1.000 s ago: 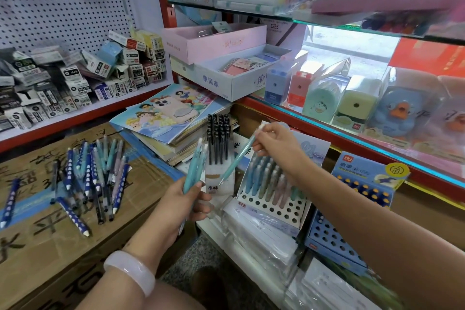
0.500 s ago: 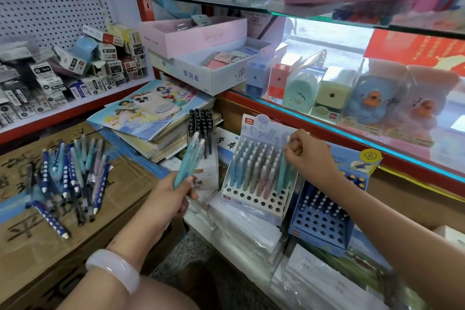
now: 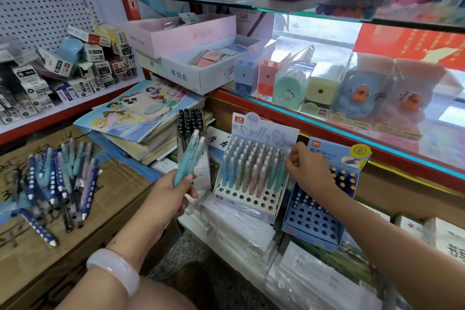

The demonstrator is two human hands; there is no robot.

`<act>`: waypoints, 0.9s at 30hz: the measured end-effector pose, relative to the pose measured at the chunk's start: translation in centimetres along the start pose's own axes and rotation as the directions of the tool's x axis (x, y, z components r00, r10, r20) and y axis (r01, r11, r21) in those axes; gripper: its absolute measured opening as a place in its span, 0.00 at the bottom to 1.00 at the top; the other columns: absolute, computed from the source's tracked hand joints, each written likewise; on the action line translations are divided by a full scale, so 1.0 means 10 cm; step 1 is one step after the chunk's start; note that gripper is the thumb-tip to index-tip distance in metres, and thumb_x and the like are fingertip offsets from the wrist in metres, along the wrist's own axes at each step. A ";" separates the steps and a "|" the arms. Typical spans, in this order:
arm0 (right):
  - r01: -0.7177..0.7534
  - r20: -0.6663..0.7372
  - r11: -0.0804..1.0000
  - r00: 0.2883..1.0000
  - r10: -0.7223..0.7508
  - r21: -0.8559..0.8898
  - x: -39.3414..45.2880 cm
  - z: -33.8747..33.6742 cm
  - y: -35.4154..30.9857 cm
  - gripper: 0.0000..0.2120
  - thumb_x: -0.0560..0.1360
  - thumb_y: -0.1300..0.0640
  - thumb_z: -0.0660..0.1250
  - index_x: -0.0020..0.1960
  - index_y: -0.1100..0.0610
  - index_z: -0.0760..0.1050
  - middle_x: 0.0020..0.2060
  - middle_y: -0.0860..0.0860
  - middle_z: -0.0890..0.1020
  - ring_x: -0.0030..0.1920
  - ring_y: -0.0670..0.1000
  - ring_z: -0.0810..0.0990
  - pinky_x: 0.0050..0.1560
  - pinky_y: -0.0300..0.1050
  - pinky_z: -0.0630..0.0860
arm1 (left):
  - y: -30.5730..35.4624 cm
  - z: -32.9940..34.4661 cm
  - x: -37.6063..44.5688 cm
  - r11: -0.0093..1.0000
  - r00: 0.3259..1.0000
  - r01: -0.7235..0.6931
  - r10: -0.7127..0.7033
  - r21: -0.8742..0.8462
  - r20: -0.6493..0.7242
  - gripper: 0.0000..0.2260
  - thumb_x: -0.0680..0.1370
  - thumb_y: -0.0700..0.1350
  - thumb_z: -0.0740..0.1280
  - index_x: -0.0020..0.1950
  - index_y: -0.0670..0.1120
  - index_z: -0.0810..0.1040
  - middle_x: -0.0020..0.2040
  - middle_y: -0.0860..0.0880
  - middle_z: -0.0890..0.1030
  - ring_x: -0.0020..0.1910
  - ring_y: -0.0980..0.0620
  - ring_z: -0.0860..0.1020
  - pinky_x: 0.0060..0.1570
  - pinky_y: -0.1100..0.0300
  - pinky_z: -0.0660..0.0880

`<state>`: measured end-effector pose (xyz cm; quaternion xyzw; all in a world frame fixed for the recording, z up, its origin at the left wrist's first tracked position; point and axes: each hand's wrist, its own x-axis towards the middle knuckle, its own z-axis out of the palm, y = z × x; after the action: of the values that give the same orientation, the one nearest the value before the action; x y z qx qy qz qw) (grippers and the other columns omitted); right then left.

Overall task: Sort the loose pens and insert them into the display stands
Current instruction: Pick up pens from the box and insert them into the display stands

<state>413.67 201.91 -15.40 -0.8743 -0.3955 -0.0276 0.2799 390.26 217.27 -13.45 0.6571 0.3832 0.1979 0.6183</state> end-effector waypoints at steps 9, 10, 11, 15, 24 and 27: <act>0.002 0.119 0.989 0.993 0.015 -0.149 0.04 0.04 0.05 0.06 0.77 0.57 0.62 0.45 0.60 0.69 0.38 0.55 0.77 0.39 0.55 0.75 0.35 0.47 0.72 | 0.02 0.03 0.01 1.000 1.000 -0.001 0.001 0.013 0.006 0.07 0.81 0.42 0.58 0.55 0.46 0.74 0.34 0.47 0.75 0.23 0.56 0.65 0.22 0.66 0.63; 0.009 0.138 0.983 0.990 0.017 -0.184 0.05 0.05 0.04 0.06 0.77 0.58 0.62 0.43 0.59 0.68 0.38 0.54 0.74 0.39 0.53 0.72 0.33 0.45 0.67 | 0.02 0.03 0.01 1.000 1.000 0.000 0.000 0.021 0.005 0.07 0.81 0.42 0.58 0.56 0.46 0.74 0.34 0.47 0.76 0.23 0.56 0.65 0.22 0.66 0.63; 0.016 0.150 0.976 0.988 0.017 -0.215 0.06 0.05 0.03 0.07 0.77 0.58 0.62 0.41 0.58 0.67 0.39 0.53 0.71 0.39 0.52 0.70 0.33 0.43 0.64 | 0.02 0.03 0.01 1.000 1.000 0.001 -0.001 0.024 0.004 0.07 0.81 0.42 0.58 0.56 0.46 0.74 0.34 0.47 0.76 0.23 0.55 0.65 0.22 0.65 0.63; 0.016 0.162 0.956 0.986 0.033 -0.292 0.11 0.09 -0.01 0.07 0.76 0.58 0.63 0.41 0.59 0.70 0.41 0.54 0.70 0.44 0.55 0.73 0.39 0.46 0.68 | 0.03 0.03 -0.01 1.000 1.000 0.001 -0.002 0.026 0.006 0.07 0.81 0.42 0.58 0.56 0.46 0.74 0.35 0.47 0.76 0.24 0.55 0.65 0.21 0.66 0.63; -0.032 0.231 0.923 0.964 0.129 -0.383 0.15 0.00 -0.18 0.10 0.77 0.55 0.63 0.41 0.60 0.70 0.46 0.58 0.73 0.45 0.55 0.74 0.43 0.46 0.71 | 0.04 0.02 -0.06 1.000 0.998 0.013 -0.013 0.005 0.069 0.06 0.81 0.42 0.58 0.54 0.45 0.73 0.36 0.46 0.77 0.22 0.57 0.66 0.21 0.67 0.64; -0.025 0.108 0.963 0.993 0.056 -0.267 0.12 -0.07 -0.38 0.12 0.78 0.52 0.63 0.53 0.60 0.72 0.51 0.55 0.75 0.50 0.54 0.75 0.49 0.47 0.72 | 0.04 0.01 -0.07 0.999 0.993 0.021 -0.017 -0.031 0.116 0.05 0.81 0.42 0.58 0.56 0.44 0.71 0.37 0.46 0.78 0.22 0.57 0.66 0.22 0.66 0.64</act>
<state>411.95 204.39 -12.75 -0.9120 -0.3856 -0.0243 0.1377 390.02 216.66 -12.91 0.6536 0.3497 0.1599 0.6519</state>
